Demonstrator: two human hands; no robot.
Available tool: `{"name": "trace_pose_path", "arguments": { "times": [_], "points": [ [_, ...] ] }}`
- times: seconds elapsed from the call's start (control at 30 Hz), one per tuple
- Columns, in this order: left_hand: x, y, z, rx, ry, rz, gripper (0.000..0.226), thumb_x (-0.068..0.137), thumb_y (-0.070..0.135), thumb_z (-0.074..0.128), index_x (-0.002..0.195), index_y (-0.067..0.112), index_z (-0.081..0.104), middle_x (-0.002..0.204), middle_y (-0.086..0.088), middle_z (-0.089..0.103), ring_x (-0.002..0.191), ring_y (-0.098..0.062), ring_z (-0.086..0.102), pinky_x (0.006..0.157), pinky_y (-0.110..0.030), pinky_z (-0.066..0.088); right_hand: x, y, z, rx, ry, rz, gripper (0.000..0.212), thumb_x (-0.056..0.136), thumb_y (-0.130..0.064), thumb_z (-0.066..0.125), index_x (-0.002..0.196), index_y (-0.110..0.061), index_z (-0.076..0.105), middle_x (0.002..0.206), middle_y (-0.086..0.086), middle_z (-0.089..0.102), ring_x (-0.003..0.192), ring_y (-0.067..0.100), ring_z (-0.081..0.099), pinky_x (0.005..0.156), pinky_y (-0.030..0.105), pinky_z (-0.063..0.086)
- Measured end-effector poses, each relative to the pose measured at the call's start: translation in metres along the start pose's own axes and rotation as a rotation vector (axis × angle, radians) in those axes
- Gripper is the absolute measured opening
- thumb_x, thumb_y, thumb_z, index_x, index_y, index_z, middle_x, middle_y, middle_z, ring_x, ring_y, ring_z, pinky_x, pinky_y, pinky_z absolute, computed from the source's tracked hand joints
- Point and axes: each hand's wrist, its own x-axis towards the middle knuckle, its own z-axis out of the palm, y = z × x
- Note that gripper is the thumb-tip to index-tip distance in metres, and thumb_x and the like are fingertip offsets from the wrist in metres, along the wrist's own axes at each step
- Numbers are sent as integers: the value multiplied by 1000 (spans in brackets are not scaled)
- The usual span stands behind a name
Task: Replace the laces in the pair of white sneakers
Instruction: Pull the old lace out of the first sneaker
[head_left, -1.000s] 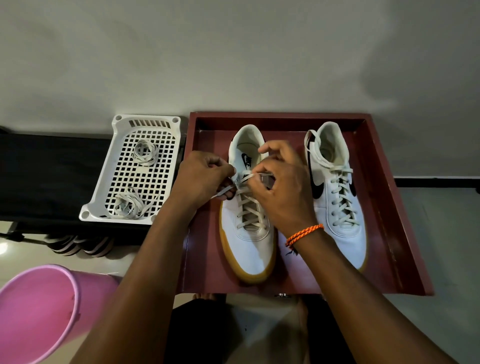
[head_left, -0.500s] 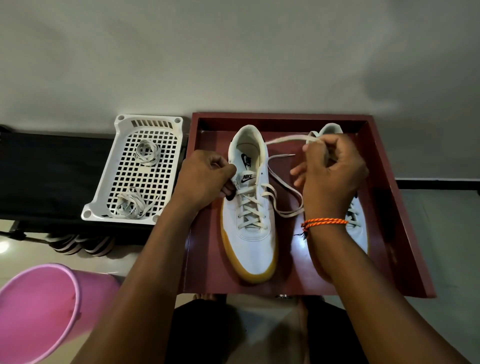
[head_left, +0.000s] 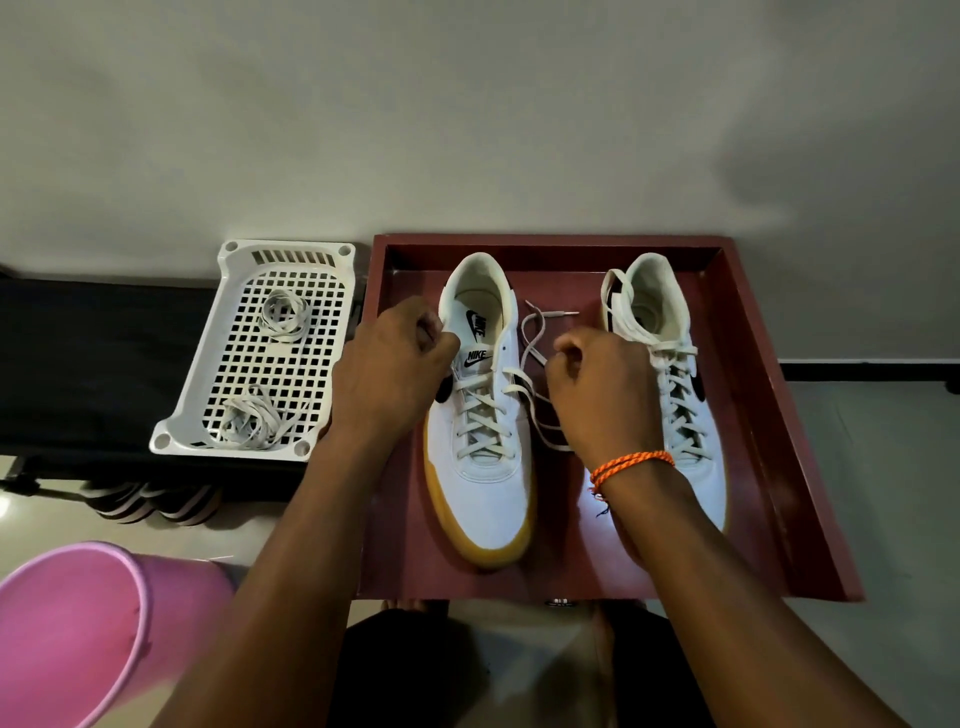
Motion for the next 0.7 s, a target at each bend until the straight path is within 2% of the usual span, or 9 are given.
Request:
{"name": "trace_pose_path", "arguments": {
  "times": [0.07,0.13,0.2,0.3,0.4,0.47,0.53,0.63,0.7],
  "points": [
    [1,1,2,-31,34,66,16,93,25,65,107,30,59,104,11,64,88,-15,64,73,-41,55,2,-3,2,219,-77,-66,33,94,-7,59,120,-19,74,103,2,72,89,18,69,81,42,60],
    [3,0,5,-82,18,182,28,92,17,61,115,33,60,128,5,52,108,-18,60,82,-47,58,2,-6,2,370,-202,-111,56,95,-6,58,144,-34,60,121,-7,62,102,9,64,88,34,59],
    [2,-1,7,-62,-42,275,23,92,25,55,106,35,70,145,2,42,130,-22,50,98,-44,53,0,-10,3,387,-306,-171,65,95,-11,58,150,-44,51,131,-14,53,107,8,60,89,32,58],
    [-3,-2,12,33,-217,279,24,94,36,54,94,33,77,168,5,22,149,-31,31,108,-39,33,-3,-9,1,316,-367,-213,59,92,-25,64,148,-41,53,144,-14,47,113,4,56,95,34,56],
    [-5,1,14,-19,-335,186,15,98,23,66,95,35,74,173,8,6,155,-32,17,113,-41,28,-3,-4,0,264,-395,-201,61,89,-32,75,144,-41,50,139,-14,54,107,-1,57,93,34,57],
    [-4,4,13,-49,-328,175,19,98,21,70,90,38,71,173,7,6,153,-33,19,111,-36,25,-2,-2,0,281,-404,-188,60,87,-35,78,138,-46,49,121,-13,68,96,5,68,84,41,61],
    [-2,5,12,-94,-324,186,23,98,21,71,85,40,69,173,9,7,153,-31,21,113,-36,25,-1,-1,1,291,-406,-169,57,86,-37,78,133,-47,48,107,-10,72,84,10,71,76,42,61],
    [-1,4,9,-186,-340,164,18,96,33,70,78,38,71,168,18,14,150,-25,26,119,-49,34,-2,-2,1,303,-395,-156,55,84,-44,77,131,-47,49,105,-9,72,84,13,73,74,43,61],
    [-1,6,5,-289,-328,119,16,90,38,64,78,35,74,162,19,26,143,-26,39,109,-52,48,-3,-3,1,301,-395,-153,55,83,-49,78,130,-47,49,104,-8,73,82,15,73,72,44,61]
  ]
}}
